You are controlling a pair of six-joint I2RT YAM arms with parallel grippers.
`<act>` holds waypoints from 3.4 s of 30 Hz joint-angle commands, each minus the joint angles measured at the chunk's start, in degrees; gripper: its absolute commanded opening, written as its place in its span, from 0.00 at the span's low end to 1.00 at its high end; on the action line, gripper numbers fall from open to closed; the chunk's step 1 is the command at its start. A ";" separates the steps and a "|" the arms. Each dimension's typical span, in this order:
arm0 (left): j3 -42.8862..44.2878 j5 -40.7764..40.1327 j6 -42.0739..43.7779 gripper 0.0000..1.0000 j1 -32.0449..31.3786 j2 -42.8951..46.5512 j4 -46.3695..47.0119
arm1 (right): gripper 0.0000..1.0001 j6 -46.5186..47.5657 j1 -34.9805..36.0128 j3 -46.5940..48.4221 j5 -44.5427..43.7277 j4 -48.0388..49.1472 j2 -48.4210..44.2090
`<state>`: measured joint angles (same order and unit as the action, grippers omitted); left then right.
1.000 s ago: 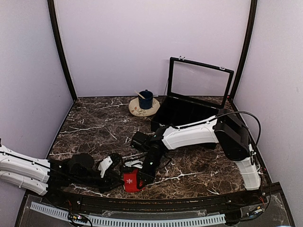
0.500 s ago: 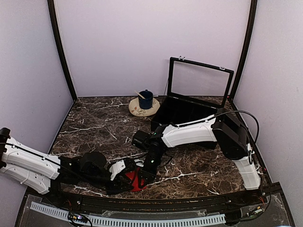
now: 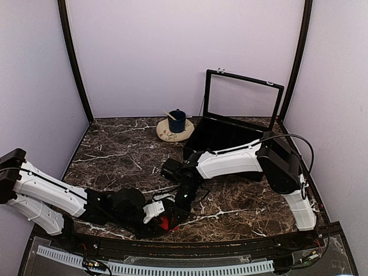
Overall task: Roll the socks
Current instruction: Roll the sock at the center of the board.
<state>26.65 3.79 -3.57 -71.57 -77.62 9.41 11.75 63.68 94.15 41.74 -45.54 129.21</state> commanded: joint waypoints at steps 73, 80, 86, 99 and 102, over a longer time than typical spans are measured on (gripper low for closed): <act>8.60 1.59 5.59 0.09 -1.30 -13.70 -7.30 | 0.00 -6.96 -5.15 -11.50 -1.28 6.59 -6.15; 7.44 4.21 4.80 0.00 0.32 -13.40 -4.70 | 0.08 -7.42 -5.16 -12.07 -1.73 7.23 -6.49; 5.31 11.04 3.24 0.00 4.50 -12.86 -1.26 | 0.18 -9.81 -6.33 -15.25 -2.52 10.60 -8.45; 6.17 19.28 3.24 0.00 8.72 -15.48 2.27 | 0.25 -15.71 -11.30 -24.84 -1.55 20.75 -16.35; 5.97 22.77 2.54 0.00 10.27 -15.53 3.04 | 0.26 -17.26 -12.05 -26.83 -2.76 23.11 -18.15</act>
<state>33.91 21.34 0.08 -62.85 -91.81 14.13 -2.70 52.62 69.65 40.91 -27.24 114.61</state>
